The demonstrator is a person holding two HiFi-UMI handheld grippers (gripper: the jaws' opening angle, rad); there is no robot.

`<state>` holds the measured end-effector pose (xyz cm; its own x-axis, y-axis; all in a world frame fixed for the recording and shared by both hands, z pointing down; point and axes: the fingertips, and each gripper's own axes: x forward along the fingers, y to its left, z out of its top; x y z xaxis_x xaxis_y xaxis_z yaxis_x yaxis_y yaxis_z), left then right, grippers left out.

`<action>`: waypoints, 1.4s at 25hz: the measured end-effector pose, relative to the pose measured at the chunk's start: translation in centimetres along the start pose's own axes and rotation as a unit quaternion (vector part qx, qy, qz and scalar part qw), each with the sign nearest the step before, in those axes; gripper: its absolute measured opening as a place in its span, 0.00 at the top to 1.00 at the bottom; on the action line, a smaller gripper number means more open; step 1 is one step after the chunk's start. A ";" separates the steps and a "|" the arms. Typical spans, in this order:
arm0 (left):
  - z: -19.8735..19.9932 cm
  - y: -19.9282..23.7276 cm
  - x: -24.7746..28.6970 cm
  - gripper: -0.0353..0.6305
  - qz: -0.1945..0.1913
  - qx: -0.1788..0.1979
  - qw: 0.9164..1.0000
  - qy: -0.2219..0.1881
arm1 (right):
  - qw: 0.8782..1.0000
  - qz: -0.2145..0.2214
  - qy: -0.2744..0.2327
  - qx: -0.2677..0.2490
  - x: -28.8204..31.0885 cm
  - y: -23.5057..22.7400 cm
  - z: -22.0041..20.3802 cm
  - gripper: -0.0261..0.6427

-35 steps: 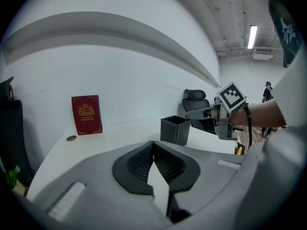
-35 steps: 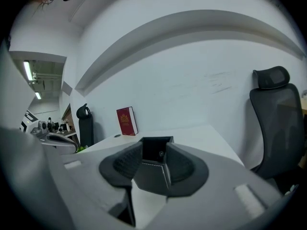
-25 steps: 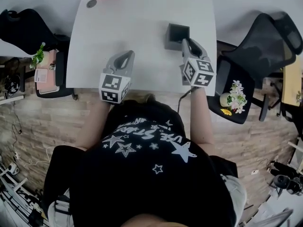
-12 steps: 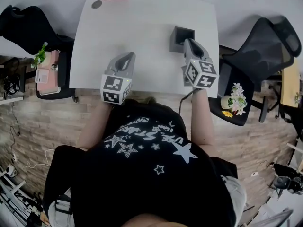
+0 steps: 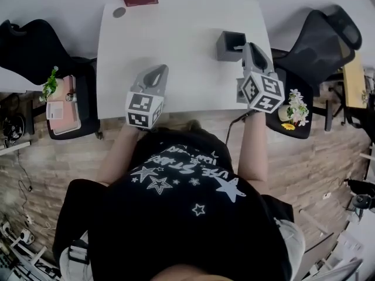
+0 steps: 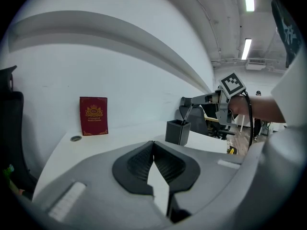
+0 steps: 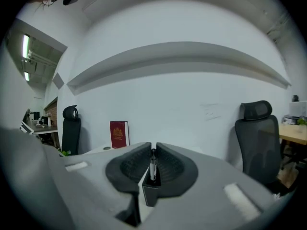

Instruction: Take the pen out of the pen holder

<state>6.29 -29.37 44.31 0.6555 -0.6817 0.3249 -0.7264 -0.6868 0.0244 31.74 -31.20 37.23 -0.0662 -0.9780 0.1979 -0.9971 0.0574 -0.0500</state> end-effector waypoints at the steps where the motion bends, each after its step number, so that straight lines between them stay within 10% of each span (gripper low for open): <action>1: 0.0 0.2 -0.3 0.93 -0.008 0.002 1.000 -0.001 | 1.000 -0.012 -0.005 0.003 -0.6 0.1 0.3 0.91; 14: -2.1 2.4 -5.7 0.93 -0.125 0.034 0.992 -0.002 | 0.987 -0.142 -0.066 -0.012 -9.8 5.1 4.8 0.91; 35: -6.7 -6.4 -11.5 0.93 -0.281 0.058 0.957 0.039 | 0.975 -0.212 0.064 0.034 -26.0 15.5 -10.6 0.91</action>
<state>2.01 -15.49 46.77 0.9150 -0.1789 0.3616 -0.2334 -0.9658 0.1128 17.61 -2.80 41.66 0.3420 -0.8777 0.3356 -0.9315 -0.3637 -0.0019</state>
